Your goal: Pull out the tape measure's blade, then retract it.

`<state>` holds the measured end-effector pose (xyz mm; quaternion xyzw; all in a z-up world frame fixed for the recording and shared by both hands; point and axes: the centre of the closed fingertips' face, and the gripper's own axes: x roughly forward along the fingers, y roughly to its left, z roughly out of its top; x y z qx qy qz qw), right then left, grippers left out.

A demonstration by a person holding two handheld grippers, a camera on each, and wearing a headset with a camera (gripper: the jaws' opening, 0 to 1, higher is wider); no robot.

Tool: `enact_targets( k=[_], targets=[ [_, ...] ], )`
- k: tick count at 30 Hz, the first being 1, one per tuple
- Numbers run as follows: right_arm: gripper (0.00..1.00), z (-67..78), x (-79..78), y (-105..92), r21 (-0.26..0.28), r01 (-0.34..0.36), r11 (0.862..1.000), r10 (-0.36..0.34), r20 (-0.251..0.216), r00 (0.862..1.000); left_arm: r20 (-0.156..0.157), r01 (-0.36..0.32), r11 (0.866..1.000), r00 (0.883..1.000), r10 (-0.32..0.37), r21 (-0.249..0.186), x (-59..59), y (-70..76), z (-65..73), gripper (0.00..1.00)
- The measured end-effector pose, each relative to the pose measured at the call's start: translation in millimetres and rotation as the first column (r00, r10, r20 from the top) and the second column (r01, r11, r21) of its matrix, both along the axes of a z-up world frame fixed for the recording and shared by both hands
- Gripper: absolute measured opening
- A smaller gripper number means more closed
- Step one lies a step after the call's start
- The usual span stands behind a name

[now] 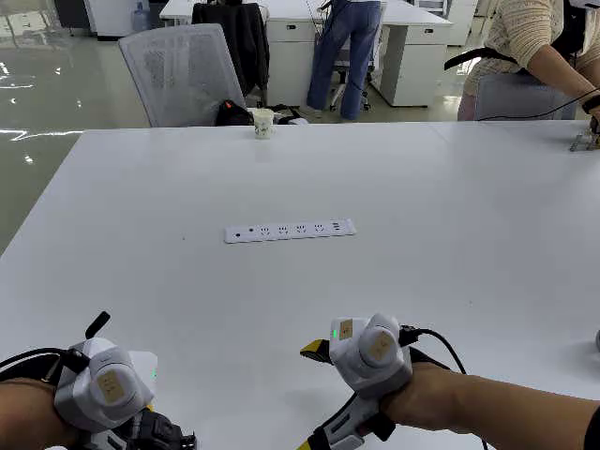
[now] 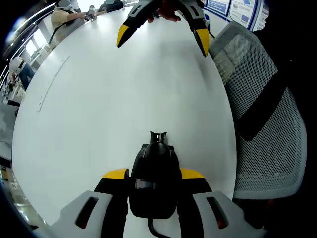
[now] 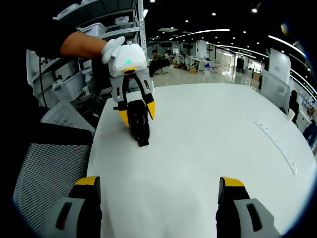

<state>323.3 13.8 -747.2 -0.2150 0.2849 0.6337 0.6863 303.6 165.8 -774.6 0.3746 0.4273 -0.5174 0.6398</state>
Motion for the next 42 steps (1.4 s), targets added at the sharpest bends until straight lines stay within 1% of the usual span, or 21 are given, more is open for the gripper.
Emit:
enact_targets(
  k=[1,2,3,4,6,9,10,12,14,16,20,25,28,29,30,32,35,37,39,42],
  targets=[
    [0.99,-0.3,0.6,1.1,0.001,0.002,1.0,-0.002,-0.002,1.0,-0.005,0.0,1.0,1.0,0.0,-0.008,-0.8,-1.0,-0.9,0.32],
    [0.96,-0.9,1.0,1.6,-0.001,0.004,1.0,-0.004,-0.005,1.0,-0.006,-0.001,1.0,1.0,0.001,-0.011,0.1,0.2,0.0,0.32],
    [0.93,-2.0,0.9,2.4,-0.006,0.001,1.0,-0.001,-0.006,1.0,-0.013,-0.007,1.0,1.0,0.007,-0.022,-0.4,-0.3,0.0,0.32],
    [0.92,-3.0,1.1,3.2,-0.008,0.001,1.0,-0.001,-0.003,1.0,-0.011,-0.009,1.0,1.0,0.008,-0.028,-0.4,0.1,0.5,0.32],
    [0.93,-5.7,2.2,6.5,-0.009,0.007,1.0,-0.007,-0.004,1.0,0.003,-0.017,0.999,1.0,0.017,-0.035,-0.9,-1.0,-0.5,0.32],
    [0.9,-12.5,2.0,11.0,-0.02,0.003,1.0,-0.003,-0.008,1.0,0.027,-0.028,0.999,0.999,0.029,-0.041,-1.4,-1.5,-1.4,0.32],
    [0.89,-14.5,0.8,13.5,-0.022,0.001,1.0,-0.002,-0.017,1.0,0.035,-0.032,0.998,0.999,0.034,-0.048,-1.2,-1.2,-0.9,0.32],
    [0.89,-16.4,-1.9,17.8,-0.016,0.002,1.0,-0.003,-0.038,0.999,0.039,-0.038,0.998,0.998,0.04,-0.055,-0.8,-1.2,-0.4,0.32],
    [0.87,-19.9,-4.0,23.1,-0.022,-0.011,1.0,0.01,-0.033,0.999,0.039,-0.04,0.998,0.998,0.042,-0.057,-0.4,-1.8,-1.1,0.32],
    [0.85,-22.8,-6.9,29.0,-0.031,-0.033,0.999,0.032,-0.027,0.999,0.045,-0.031,0.998,0.998,0.033,-0.046,-0.4,-1.9,-2.2,0.32],
    [0.8,-22.6,-13.7,43.7,-0.022,-0.08,0.997,0.079,-0.013,0.997,0.041,-0.023,0.999,0.999,0.024,-0.038,-0.5,-2.1,-3.4,0.32],
    [0.73,-25.1,-19.5,59.0,-0.02,-0.109,0.994,0.109,0.0,0.994,0.032,-0.019,0.998,0.999,0.021,-0.053,-1.6,-3.2,-4.4,0.32],
    [0.68,-26.2,-22.1,66.3,-0.022,-0.125,0.992,0.125,0.003,0.992,0.03,-0.016,0.998,0.999,0.018,-0.057,-1.5,-3.4,-4.9,0.32],
    [0.65,-25.4,-23.3,68.6,-0.016,-0.132,0.991,0.132,0.003,0.991,0.03,-0.016,0.998,0.999,0.018,-0.059,-1.5,-3.4,-5.3,0.32],
    [0.62,-23.6,-26.0,72.7,-0.001,-0.156,0.988,0.156,0.01,0.988,0.029,-0.018,0.998,0.999,0.02,-0.062,-1.5,-3.4,-5.5,0.32],
    [0.56,-22.4,-26.5,77.3,0.002,-0.149,0.989,0.149,0.006,0.989,0.031,-0.02,0.998,0.999,0.022,-0.067,-1.9,-3.6,-5.6,0.32],
    [0.52,-19.2,-29.2,86.9,0.017,-0.16,0.987,0.159,0.011,0.987,0.036,-0.024,0.997,0.999,0.027,-0.074,-2.1,-4.3,-5.5,0.32],
    [0.49,-19.7,-30.1,92.2,0.014,-0.179,0.984,0.178,0.021,0.984,0.034,-0.025,0.997,0.999,0.028,-0.076,-1.9,-4.4,-5.7,0.32],
    [0.48,-21.9,-29.6,96.8,0.009,-0.184,0.983,0.184,0.029,0.982,0.03,-0.023,0.997,0.999,0.026,-0.073,-1.8,-4.5,-6.1,0.32],
    [0.43,-26.6,-29.7,100.2,-0.002,-0.194,0.981,0.194,0.028,0.981,0.03,-0.021,0.997,0.999,0.023,-0.071,-1.6,-4.6,-6.6,0.32]
  ],
)
